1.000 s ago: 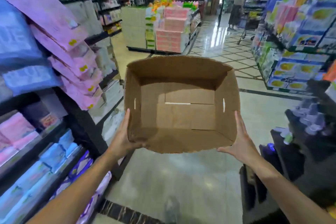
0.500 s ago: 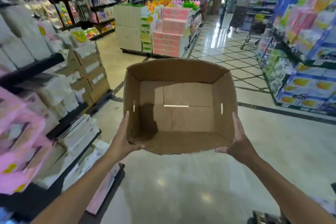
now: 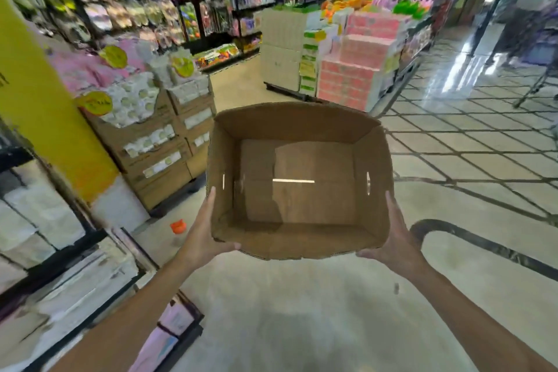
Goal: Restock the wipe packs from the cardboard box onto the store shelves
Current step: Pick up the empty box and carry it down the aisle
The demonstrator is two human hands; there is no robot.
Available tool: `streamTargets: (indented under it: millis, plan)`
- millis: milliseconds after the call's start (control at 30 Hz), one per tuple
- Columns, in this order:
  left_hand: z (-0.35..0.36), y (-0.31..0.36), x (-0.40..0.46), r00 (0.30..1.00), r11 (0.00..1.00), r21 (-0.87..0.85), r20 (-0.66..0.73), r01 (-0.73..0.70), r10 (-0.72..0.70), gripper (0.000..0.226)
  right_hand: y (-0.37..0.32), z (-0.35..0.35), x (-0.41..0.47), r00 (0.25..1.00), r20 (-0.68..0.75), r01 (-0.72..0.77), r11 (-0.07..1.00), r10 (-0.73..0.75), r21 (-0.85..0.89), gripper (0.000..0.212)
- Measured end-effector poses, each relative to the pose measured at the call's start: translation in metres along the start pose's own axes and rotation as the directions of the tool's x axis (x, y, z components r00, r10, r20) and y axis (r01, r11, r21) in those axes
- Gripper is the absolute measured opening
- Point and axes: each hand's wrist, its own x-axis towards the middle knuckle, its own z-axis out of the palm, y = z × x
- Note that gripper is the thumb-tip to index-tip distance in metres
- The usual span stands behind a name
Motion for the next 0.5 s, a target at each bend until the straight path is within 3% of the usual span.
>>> streamTargets:
  millis: [233,500]
  plan:
    - [0.011,-0.019,0.090,0.982,0.988,-0.011,-0.106,0.155,-0.156,0.142,0.018,0.014,0.174,0.964,0.226,0.131,0.990,-0.139,0.050,0.154]
    - [0.010,-0.071,0.224,0.942,0.959,-0.053,-0.176,0.279,-0.284,0.144,-0.006,0.063,0.348,0.918,0.254,0.286,0.952,-0.304,0.107,0.125]
